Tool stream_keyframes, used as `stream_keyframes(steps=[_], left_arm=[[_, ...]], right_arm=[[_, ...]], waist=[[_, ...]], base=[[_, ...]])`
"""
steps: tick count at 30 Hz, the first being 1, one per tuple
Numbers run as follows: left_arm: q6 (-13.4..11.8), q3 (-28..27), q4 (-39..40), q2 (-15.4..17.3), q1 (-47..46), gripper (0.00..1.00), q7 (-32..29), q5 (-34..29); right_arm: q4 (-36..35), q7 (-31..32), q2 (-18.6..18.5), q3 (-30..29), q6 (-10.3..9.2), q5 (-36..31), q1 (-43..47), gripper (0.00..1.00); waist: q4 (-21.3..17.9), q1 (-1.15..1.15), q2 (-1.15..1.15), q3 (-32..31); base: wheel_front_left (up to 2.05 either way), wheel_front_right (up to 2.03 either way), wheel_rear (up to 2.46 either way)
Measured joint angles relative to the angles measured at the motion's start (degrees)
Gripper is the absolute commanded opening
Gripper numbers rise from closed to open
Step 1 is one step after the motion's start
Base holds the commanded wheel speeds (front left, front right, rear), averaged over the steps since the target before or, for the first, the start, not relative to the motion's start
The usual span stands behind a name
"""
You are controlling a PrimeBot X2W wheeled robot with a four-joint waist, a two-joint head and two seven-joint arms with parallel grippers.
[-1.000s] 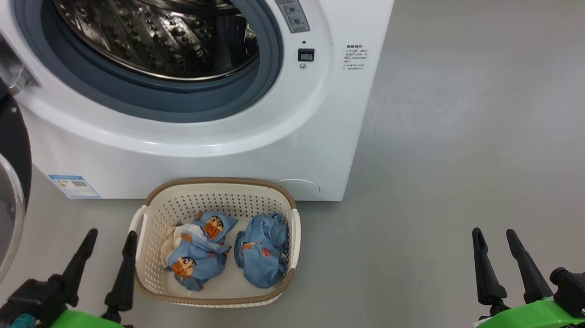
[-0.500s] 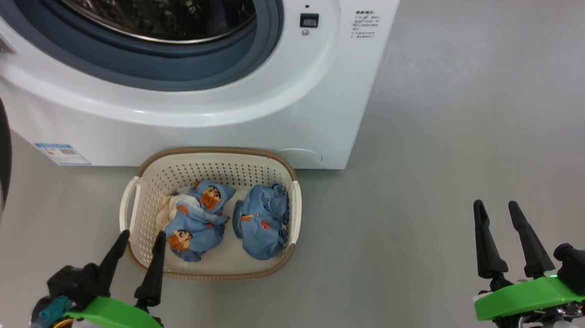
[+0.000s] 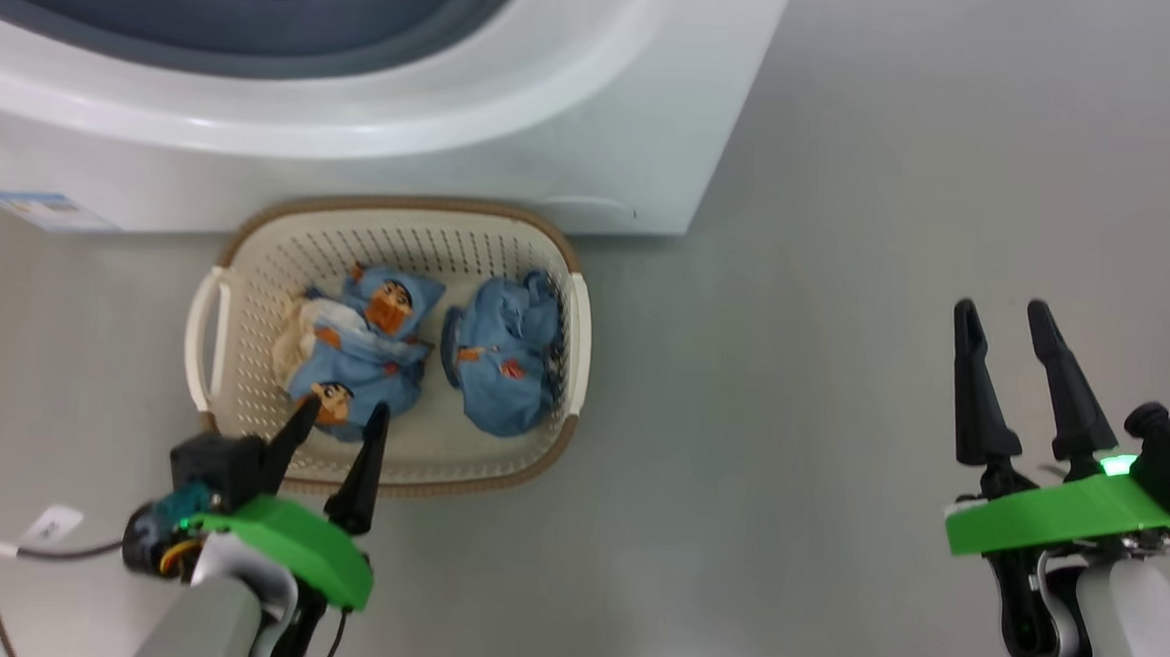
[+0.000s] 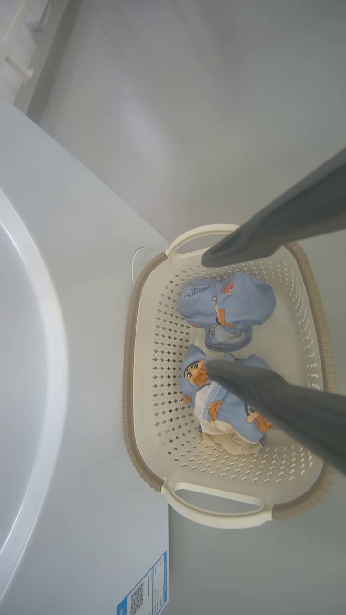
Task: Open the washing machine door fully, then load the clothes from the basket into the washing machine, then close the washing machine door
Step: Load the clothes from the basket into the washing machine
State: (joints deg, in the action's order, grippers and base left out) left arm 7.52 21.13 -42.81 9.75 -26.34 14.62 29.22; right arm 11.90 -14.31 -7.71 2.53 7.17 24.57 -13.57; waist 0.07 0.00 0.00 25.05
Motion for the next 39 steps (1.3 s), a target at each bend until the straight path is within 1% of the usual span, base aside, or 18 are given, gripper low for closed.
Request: stream_keyframes(steps=[5,9,20,27,32,39], left_arm=[[0.0,6.5,-5.0,0.8,-6.4,1.0,0.0,3.0],[0.0,11.3,-8.8,2.5,-10.7,1.0,0.0,6.2],[0.0,23.1,-14.4,6.7,-22.1,1.0,-0.2,14.9],[0.0,29.9,-14.9,8.8,-27.5,1.0,-2.4,21.4],[0.0,34.1,-14.8,10.6,-30.8,1.0,-2.8,25.0],[0.0,39.6,-14.8,12.0,-34.4,1.0,-3.5,29.1]], right_arm=[[-0.9,-0.2,0.2,0.3,0.0,-0.5,-2.6,1.0],[-1.5,-0.2,0.7,0.9,0.0,-0.5,-4.8,1.0],[-3.7,-0.2,2.1,2.7,0.0,-0.9,-9.2,1.0],[-5.1,-0.2,2.4,3.1,0.0,-1.0,-11.0,1.0],[-6.2,-0.3,2.6,4.0,0.0,-1.5,-12.2,1.0],[-7.2,-0.2,3.2,4.9,0.0,-1.9,-12.2,1.0]], waist=[[-0.7,0.0,0.0,4.0],[-1.6,0.0,0.0,7.2],[-4.9,0.0,0.0,15.3],[-7.0,0.0,0.0,19.9],[-8.3,0.0,0.0,22.6],[-10.1,0.0,0.0,25.3]], base=[[0.0,0.0,0.0],[0.0,0.0,0.0],[0.0,0.0,0.0],[0.0,0.0,0.0],[0.0,0.0,0.0],[0.0,0.0,0.0]])
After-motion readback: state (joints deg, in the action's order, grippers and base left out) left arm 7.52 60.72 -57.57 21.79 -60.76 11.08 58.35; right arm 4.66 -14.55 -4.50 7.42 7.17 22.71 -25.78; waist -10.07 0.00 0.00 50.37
